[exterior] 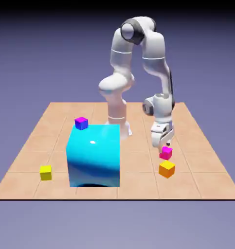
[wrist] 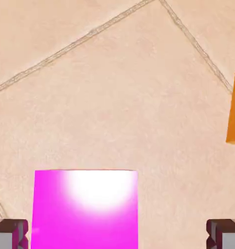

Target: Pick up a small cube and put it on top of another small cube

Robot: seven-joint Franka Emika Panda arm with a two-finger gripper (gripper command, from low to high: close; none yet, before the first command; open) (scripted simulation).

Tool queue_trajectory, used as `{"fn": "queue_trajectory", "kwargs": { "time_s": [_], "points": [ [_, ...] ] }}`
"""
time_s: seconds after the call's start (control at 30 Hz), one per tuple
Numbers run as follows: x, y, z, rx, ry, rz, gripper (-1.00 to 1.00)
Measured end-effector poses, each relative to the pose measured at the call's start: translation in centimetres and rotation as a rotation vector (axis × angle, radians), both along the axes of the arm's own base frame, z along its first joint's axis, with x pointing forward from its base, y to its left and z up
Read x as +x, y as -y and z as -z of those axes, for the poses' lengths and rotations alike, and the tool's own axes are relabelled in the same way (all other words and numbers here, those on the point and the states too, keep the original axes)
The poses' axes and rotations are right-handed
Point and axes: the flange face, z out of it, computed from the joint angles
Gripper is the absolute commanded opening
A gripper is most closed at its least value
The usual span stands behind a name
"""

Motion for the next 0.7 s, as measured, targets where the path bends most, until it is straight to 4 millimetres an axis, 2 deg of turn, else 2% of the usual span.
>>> {"fn": "queue_trajectory", "kwargs": {
  "time_s": [0.23,0.27,0.37,0.7],
  "points": [
    [-0.5,-0.7,2.6,0.04,-0.033,0.007,0.0],
    [-0.5,-0.7,2.7,0.043,-0.036,0.007,-1.0],
    [-0.4,-0.6,2.4,0.033,-0.03,0.005,-1.0],
    [-0.1,0.1,-1.5,0.002,0.002,0.002,-1.0]
  ]
}}
